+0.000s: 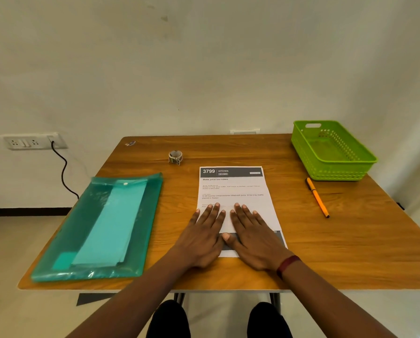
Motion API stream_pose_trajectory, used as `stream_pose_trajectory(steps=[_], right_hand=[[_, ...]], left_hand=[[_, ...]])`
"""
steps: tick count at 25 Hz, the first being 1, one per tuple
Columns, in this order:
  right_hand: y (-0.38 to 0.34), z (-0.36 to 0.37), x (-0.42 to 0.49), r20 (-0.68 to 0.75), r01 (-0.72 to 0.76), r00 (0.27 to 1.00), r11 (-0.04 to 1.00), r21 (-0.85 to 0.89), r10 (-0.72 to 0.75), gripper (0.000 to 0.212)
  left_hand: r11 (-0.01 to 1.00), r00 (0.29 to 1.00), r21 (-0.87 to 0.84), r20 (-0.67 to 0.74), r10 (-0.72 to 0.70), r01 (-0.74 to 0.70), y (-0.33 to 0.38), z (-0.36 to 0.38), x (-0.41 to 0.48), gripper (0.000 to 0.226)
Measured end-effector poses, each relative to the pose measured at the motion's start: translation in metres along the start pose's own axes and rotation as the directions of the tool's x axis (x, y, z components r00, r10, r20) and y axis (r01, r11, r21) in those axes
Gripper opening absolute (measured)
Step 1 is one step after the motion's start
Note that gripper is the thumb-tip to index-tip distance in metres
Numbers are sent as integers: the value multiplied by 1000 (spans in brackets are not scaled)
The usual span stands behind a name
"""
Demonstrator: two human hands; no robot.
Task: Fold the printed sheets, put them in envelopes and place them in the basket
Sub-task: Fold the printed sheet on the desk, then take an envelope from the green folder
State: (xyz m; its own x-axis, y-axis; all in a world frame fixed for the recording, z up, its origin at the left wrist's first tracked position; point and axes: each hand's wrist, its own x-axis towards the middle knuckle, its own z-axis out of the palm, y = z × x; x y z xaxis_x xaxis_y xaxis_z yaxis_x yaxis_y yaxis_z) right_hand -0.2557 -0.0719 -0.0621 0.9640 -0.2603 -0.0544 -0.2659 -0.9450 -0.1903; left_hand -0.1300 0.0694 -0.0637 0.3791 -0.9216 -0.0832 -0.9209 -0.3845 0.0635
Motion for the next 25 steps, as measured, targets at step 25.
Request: stream_pose_trajectory(steps=[25], right_hand=[[-21,-31,9,-170,10,985,990,138,14,83]], left_hand=[[975,976,-149,-120,-181,163,-48,-31,-5,67]])
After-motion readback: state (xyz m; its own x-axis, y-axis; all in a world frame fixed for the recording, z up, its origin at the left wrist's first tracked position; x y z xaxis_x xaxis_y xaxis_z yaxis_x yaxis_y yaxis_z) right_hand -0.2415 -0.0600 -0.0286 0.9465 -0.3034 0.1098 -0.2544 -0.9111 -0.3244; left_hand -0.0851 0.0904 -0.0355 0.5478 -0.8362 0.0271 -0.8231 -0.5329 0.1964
